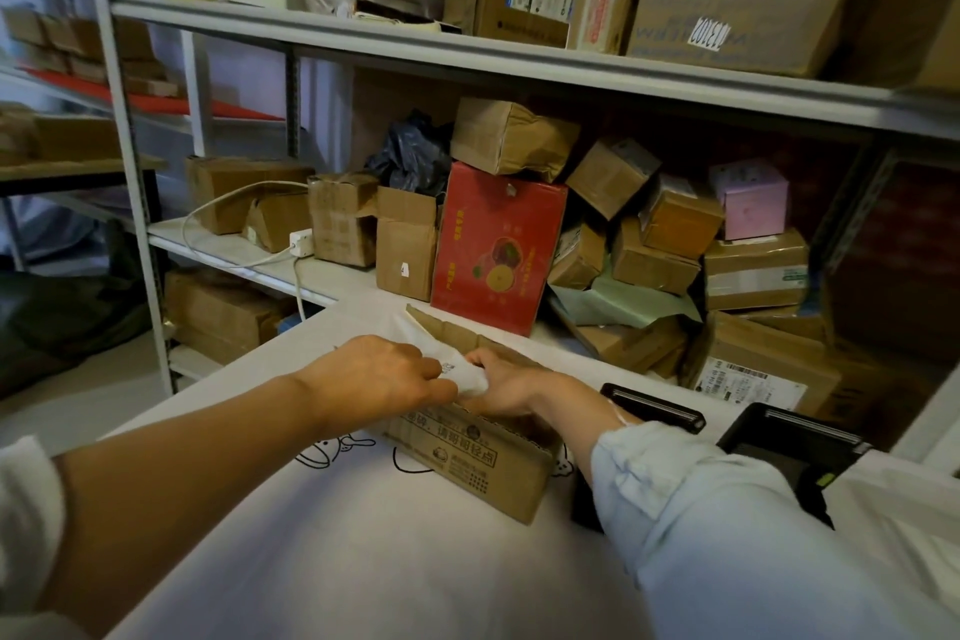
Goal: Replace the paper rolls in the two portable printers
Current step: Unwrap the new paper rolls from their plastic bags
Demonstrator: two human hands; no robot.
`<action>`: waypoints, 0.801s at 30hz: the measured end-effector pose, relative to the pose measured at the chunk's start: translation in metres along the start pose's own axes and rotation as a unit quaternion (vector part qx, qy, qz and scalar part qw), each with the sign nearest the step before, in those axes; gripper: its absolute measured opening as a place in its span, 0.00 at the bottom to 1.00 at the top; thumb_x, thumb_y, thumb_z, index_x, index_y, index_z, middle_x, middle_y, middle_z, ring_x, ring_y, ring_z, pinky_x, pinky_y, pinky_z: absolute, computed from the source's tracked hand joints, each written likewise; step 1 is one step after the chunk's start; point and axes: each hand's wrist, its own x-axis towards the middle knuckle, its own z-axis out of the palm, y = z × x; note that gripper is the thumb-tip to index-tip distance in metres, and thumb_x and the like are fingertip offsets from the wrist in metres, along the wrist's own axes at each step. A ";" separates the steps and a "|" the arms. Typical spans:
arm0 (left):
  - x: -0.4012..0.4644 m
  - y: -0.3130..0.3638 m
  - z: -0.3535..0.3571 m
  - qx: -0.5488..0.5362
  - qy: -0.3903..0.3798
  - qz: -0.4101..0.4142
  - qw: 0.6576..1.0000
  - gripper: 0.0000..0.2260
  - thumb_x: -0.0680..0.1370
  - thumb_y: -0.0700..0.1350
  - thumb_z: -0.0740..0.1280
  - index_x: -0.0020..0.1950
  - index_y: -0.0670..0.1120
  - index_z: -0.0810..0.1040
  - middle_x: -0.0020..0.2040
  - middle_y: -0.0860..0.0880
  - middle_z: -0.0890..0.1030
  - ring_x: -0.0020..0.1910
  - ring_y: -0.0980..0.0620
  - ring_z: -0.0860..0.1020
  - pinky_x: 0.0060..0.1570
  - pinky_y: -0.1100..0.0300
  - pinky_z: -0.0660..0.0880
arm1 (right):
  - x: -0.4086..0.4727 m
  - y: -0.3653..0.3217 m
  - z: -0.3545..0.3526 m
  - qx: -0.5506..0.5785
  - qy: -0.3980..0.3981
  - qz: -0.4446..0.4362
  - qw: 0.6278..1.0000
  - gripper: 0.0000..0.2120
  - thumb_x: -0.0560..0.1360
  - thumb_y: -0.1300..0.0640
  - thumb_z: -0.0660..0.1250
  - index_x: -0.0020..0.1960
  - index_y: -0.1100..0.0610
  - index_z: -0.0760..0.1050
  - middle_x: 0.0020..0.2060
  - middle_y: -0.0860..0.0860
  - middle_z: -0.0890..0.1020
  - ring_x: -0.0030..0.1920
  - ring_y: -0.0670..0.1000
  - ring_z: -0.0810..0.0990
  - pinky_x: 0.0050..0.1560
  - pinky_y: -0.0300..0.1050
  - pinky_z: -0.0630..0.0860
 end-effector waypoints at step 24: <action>0.025 -0.018 0.012 -0.039 0.011 -0.259 0.965 0.18 0.77 0.46 0.65 0.67 0.53 0.68 0.59 0.51 0.76 0.58 0.50 0.77 0.56 0.57 0.76 | -0.052 -0.020 -0.052 0.264 0.476 -0.123 0.830 0.10 0.73 0.62 0.68 0.50 0.50 0.82 0.46 0.49 0.83 0.49 0.54 0.81 0.49 0.56 0.80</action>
